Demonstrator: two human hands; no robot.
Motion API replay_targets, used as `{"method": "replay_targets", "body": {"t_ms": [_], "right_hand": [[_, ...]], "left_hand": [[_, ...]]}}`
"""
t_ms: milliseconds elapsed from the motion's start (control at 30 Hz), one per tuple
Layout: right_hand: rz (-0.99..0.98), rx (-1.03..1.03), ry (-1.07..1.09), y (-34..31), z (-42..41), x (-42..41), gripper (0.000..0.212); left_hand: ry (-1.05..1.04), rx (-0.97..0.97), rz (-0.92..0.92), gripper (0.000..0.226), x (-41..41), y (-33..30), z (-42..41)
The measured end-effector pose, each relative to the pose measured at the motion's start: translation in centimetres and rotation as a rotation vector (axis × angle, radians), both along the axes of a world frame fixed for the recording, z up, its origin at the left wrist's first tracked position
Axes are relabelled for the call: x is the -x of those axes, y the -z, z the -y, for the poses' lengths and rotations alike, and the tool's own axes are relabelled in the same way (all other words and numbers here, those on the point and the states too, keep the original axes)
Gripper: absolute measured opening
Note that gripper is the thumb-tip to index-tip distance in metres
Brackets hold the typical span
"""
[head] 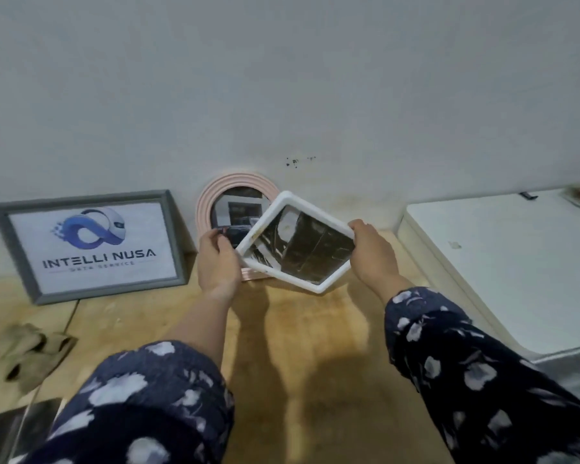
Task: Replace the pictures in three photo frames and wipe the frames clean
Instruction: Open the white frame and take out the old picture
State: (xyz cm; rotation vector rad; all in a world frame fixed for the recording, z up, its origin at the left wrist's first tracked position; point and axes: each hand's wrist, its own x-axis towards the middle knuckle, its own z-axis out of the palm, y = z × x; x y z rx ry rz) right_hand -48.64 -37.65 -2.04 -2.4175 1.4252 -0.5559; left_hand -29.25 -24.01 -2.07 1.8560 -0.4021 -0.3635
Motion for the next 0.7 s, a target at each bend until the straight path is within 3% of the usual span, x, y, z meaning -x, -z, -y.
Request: {"method": "replay_targets", "body": {"t_ms": [167, 300, 467, 600, 700], "right_hand": [[-0.192, 0.166, -0.068, -0.1, -4.9, -2.4, 0.035], [-0.323, 0.24, -0.109, 0.8, -8.9, -3.5, 0.045], [-0.33, 0.32, -0.168, 2.7, -13.2, -2.4, 0.047], [-0.303, 0.399, -0.182, 4.6, -15.0, -0.3, 0.033], [-0.327, 0.406, -0.202, 6.7, -16.2, 1.4, 0.031]], "left_hand": [[0.042, 0.027, 0.02, 0.036, -0.5, -1.7, -3.7], [0.052, -0.048, 0.059, 0.037, -0.1, -0.5, -6.9], [0.075, -0.241, 0.109, 0.059, 1.4, 1.7, -10.2], [0.041, -0.324, 0.126, 0.071, 2.2, 3.7, -11.8], [0.054, -0.381, 0.148, 0.069, 2.7, 5.4, -12.8]]}}
